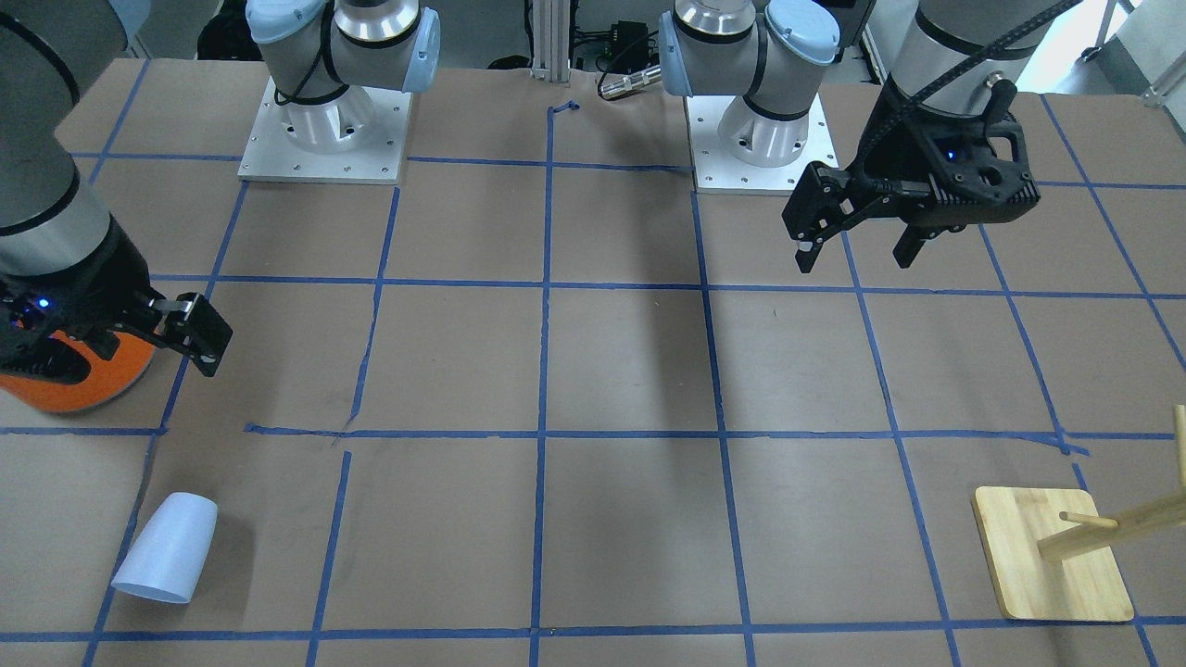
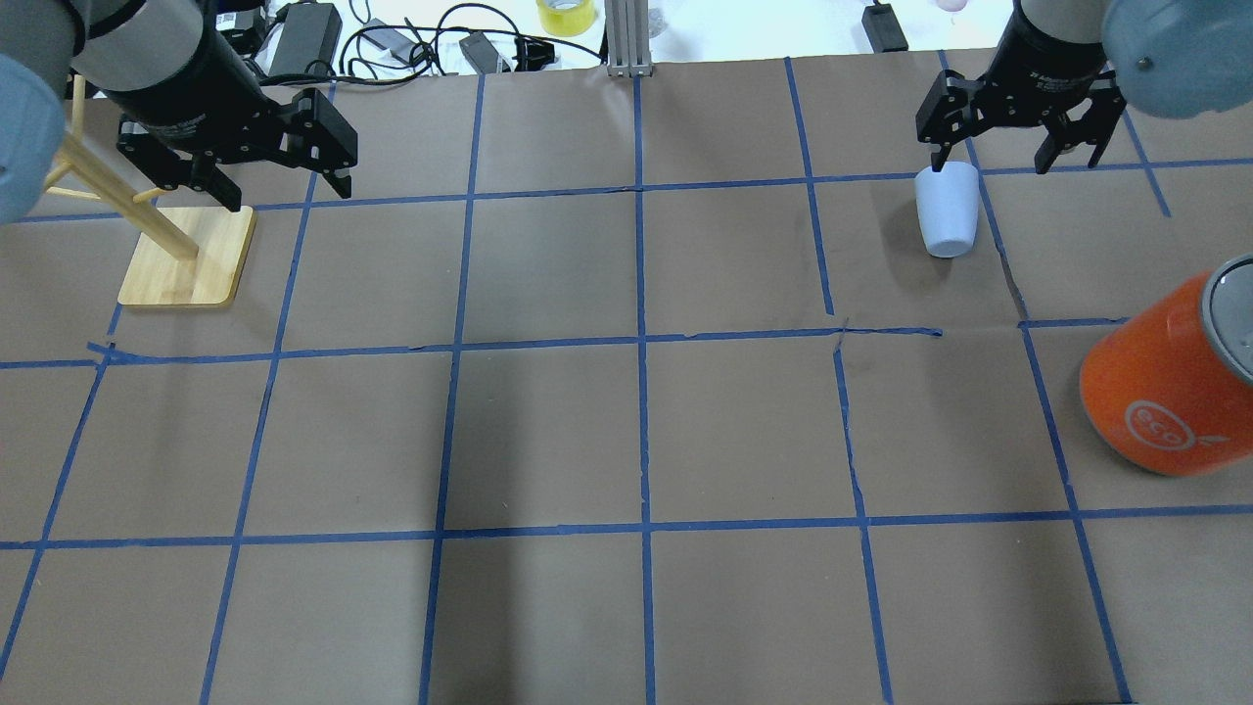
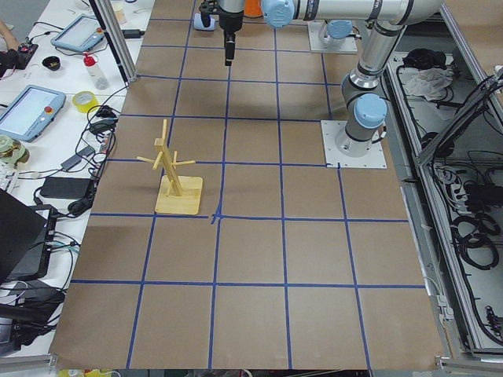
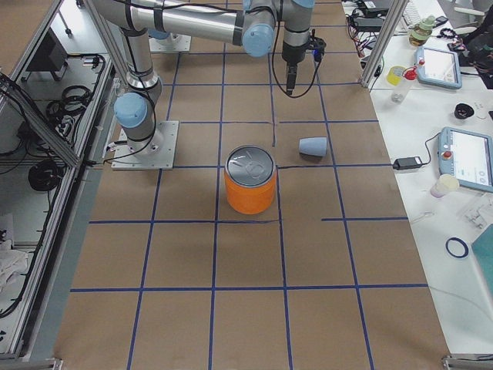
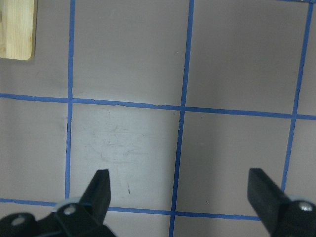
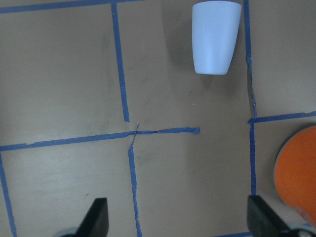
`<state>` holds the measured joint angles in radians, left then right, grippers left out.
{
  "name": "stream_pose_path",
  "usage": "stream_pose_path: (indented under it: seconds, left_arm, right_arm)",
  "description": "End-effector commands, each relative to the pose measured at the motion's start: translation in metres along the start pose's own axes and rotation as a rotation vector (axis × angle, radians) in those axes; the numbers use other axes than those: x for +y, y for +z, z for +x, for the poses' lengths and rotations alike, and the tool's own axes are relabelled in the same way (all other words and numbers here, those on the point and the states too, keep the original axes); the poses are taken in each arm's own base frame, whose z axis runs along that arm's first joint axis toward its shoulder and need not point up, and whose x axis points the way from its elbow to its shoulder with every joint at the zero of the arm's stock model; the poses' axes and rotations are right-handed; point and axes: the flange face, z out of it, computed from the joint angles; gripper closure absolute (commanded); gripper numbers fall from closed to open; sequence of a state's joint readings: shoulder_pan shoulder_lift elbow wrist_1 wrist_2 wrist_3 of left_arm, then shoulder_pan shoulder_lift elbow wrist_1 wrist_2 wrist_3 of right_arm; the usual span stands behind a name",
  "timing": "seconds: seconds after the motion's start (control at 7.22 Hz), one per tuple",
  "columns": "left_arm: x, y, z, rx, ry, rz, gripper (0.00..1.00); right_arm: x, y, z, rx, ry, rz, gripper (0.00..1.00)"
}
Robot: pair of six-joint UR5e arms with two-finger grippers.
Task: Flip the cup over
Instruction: 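Move the right gripper down toward the upside-down pale blue cup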
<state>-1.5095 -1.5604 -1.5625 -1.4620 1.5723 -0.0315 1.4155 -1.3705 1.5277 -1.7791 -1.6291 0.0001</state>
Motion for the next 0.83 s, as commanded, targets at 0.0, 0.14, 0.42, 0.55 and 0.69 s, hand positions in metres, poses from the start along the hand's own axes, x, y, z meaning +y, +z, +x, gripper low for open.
stream_pose_path:
  seconds: [0.0,0.14,0.42,0.55,0.69]
  left_arm:
    - [0.0,0.0,0.0,0.0,0.001,0.0,0.0]
    - [0.0,0.0,0.0,0.0,-0.001,0.0,0.0]
    - [0.0,-0.001,0.0,0.002,-0.001,0.003,0.0]
    - [0.0,-0.001,0.0,0.0,-0.001,0.004,0.0]
    - [0.0,-0.001,0.0,0.0,-0.001,0.004,0.0]
  right_arm:
    - [-0.032,0.063,0.034,0.005,0.068,0.014,0.0]
    - [-0.046,0.091,0.036,0.013,0.073,0.047,0.0]
    - [-0.064,0.124,0.037,0.013,0.113,0.052,0.0]
    - [-0.069,0.147,0.035,0.006,0.175,0.019,0.0]
    - [-0.074,0.17,0.034,0.002,0.179,-0.001,0.0]
